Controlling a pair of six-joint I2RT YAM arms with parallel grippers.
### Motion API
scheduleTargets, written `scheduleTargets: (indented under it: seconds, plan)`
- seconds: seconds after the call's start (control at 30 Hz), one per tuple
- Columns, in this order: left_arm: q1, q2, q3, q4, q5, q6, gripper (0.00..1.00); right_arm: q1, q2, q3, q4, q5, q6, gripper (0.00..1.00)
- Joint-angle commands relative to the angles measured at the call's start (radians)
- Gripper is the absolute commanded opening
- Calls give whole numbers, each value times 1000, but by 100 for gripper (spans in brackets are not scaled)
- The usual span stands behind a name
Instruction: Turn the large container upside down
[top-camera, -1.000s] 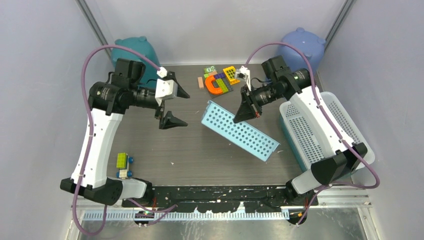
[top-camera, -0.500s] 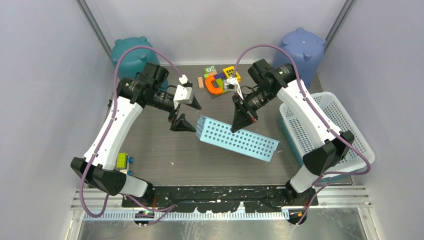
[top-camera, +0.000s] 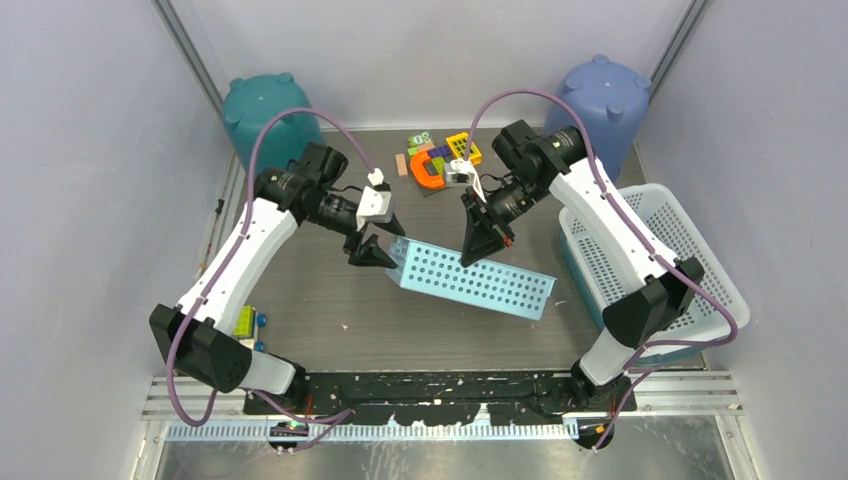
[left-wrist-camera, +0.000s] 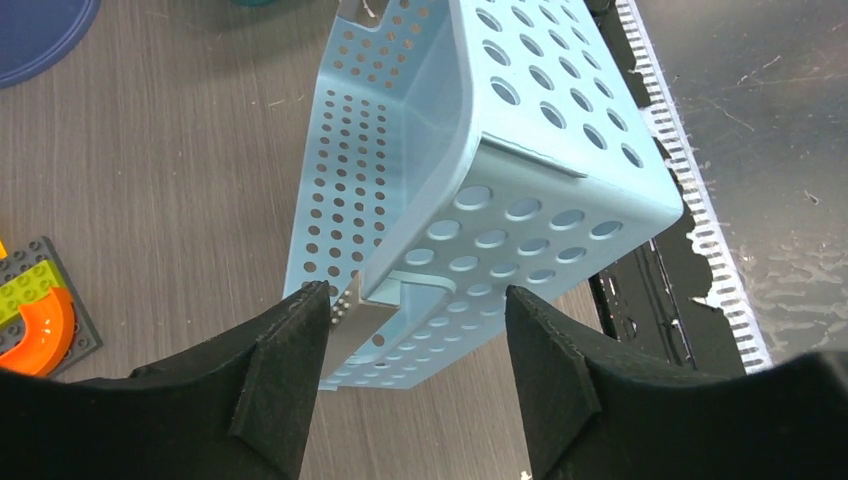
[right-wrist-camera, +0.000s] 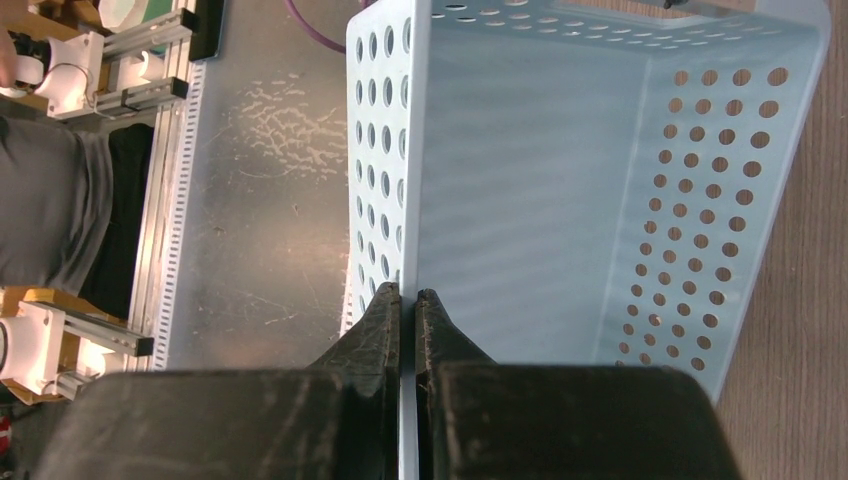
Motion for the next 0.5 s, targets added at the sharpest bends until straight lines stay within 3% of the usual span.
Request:
scheduleTargets:
  seconds: [0.0, 0.17, 0.33, 0.47]
  plan:
    - [-2, -35, -35, 88, 41, -21, 64, 9, -1, 42, -163, -64, -24, 1]
    - [-2, -47, -57, 95, 32, -20, 54, 9, 8, 44, -163, -59, -27, 1]
    - [-1, -61, -98, 136, -19, -22, 60, 10, 1, 46, -163, -54, -27, 1]
    - [0, -56, -120, 174, -39, -30, 58, 11, -6, 39, -163, -54, -31, 1]
